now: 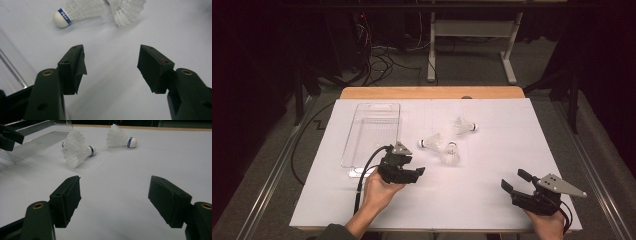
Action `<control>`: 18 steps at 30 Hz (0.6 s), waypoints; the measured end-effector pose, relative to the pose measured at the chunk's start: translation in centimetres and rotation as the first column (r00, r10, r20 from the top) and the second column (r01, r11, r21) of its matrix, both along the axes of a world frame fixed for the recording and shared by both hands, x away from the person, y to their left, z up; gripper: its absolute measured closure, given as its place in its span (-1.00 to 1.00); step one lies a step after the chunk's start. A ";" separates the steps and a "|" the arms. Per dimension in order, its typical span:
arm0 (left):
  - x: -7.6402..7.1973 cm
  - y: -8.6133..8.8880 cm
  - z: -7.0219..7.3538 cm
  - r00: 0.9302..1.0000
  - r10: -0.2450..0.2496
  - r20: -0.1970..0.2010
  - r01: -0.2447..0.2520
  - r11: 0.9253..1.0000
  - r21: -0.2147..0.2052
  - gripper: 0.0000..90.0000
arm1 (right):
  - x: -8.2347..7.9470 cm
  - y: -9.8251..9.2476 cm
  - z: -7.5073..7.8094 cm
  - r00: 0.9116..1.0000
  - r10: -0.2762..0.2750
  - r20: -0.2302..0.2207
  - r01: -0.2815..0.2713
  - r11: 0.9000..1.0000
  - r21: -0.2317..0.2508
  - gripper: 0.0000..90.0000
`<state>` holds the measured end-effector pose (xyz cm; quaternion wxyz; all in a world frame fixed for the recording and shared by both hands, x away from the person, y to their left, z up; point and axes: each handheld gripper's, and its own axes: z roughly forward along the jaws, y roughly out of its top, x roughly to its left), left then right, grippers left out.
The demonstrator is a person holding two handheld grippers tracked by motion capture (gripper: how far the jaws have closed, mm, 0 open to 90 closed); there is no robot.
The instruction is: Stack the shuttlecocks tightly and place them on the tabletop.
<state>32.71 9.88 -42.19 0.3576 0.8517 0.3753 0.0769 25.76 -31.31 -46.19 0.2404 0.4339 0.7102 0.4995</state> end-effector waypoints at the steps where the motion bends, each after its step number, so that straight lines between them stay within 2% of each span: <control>1: -0.2 0.1 -0.1 1.000 0.003 0.002 -0.003 1.000 0.000 -0.13 | 0.0 0.0 0.0 1.000 0.000 0.000 0.000 1.000 0.000 -0.41; 18: -2.2 1.4 -0.6 1.000 -0.009 0.017 0.009 1.000 -0.025 -0.15 | 0.0 0.0 0.0 1.000 0.000 -0.001 0.000 1.000 -0.001 -0.41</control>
